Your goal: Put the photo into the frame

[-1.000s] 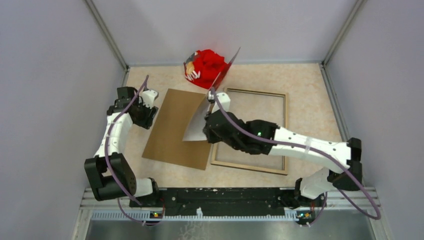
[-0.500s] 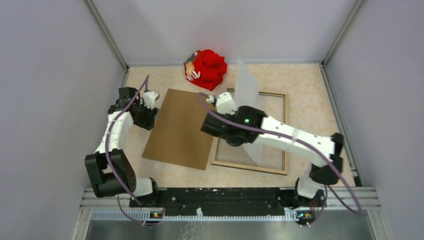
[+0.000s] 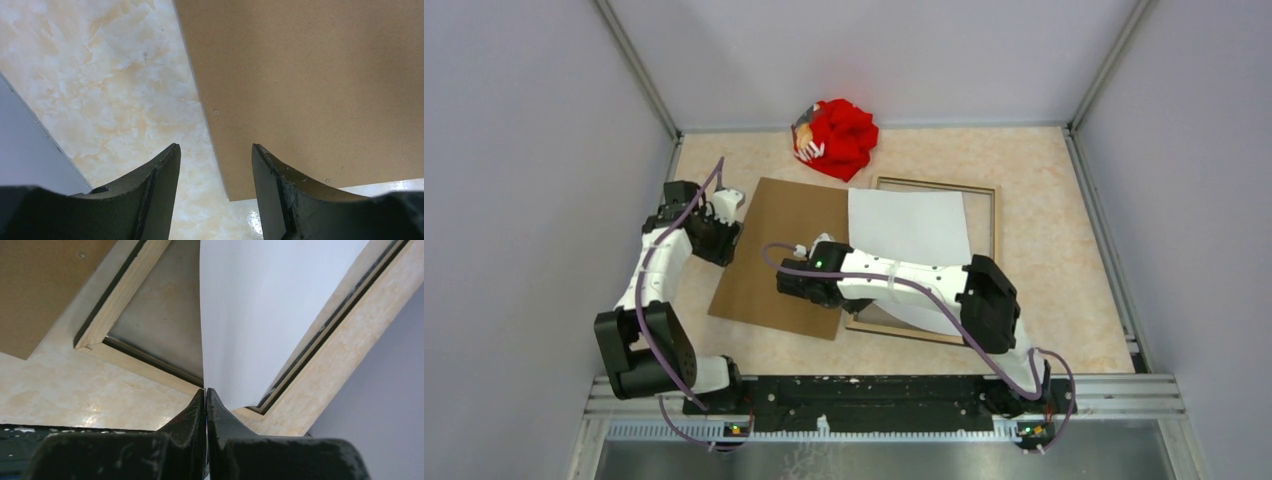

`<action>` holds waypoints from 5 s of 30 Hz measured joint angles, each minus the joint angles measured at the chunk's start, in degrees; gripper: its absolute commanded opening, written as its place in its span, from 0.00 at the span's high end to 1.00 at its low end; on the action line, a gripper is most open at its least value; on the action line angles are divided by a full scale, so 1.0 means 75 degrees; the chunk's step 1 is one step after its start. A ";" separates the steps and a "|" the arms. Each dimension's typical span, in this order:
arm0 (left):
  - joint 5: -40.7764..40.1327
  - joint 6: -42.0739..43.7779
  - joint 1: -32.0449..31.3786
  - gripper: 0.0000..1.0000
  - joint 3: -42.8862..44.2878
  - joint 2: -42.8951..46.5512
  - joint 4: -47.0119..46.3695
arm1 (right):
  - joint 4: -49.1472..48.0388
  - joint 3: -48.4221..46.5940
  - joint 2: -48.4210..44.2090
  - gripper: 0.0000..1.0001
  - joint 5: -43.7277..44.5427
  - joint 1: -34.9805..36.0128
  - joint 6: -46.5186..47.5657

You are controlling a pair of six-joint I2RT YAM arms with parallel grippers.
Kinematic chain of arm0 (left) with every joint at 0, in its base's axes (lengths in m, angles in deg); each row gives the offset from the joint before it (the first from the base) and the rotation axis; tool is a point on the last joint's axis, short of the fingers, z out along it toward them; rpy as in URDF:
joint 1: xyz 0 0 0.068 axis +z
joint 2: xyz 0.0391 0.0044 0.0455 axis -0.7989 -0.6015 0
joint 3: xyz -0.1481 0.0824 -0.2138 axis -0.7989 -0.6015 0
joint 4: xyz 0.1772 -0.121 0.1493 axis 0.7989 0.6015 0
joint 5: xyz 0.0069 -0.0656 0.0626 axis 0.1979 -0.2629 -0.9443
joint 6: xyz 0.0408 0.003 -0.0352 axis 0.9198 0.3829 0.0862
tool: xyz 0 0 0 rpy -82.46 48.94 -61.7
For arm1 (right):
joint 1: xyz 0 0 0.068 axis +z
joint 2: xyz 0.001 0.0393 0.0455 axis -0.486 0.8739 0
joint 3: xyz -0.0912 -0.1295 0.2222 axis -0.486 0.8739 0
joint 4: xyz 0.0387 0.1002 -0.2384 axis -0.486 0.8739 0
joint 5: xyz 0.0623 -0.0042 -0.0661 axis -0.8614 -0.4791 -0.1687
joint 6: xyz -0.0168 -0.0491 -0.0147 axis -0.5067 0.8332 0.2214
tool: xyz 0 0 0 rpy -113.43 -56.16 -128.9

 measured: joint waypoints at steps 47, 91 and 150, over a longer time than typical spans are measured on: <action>-0.0064 0.0207 0.0000 0.41 -0.0697 0.0003 -0.0691 | -0.4103 0.3809 -0.1877 1.00 -0.1425 -0.1597 -0.2396; -0.0082 0.0379 0.0000 0.38 -0.0731 0.0003 -0.0723 | -0.5709 0.5555 -0.3416 0.05 -0.1993 -0.1751 -0.2562; -0.0589 -0.0172 0.0609 0.36 0.1116 -0.3471 -0.2396 | -0.7542 0.3325 -0.0326 0.04 -0.2197 -0.2034 -0.3547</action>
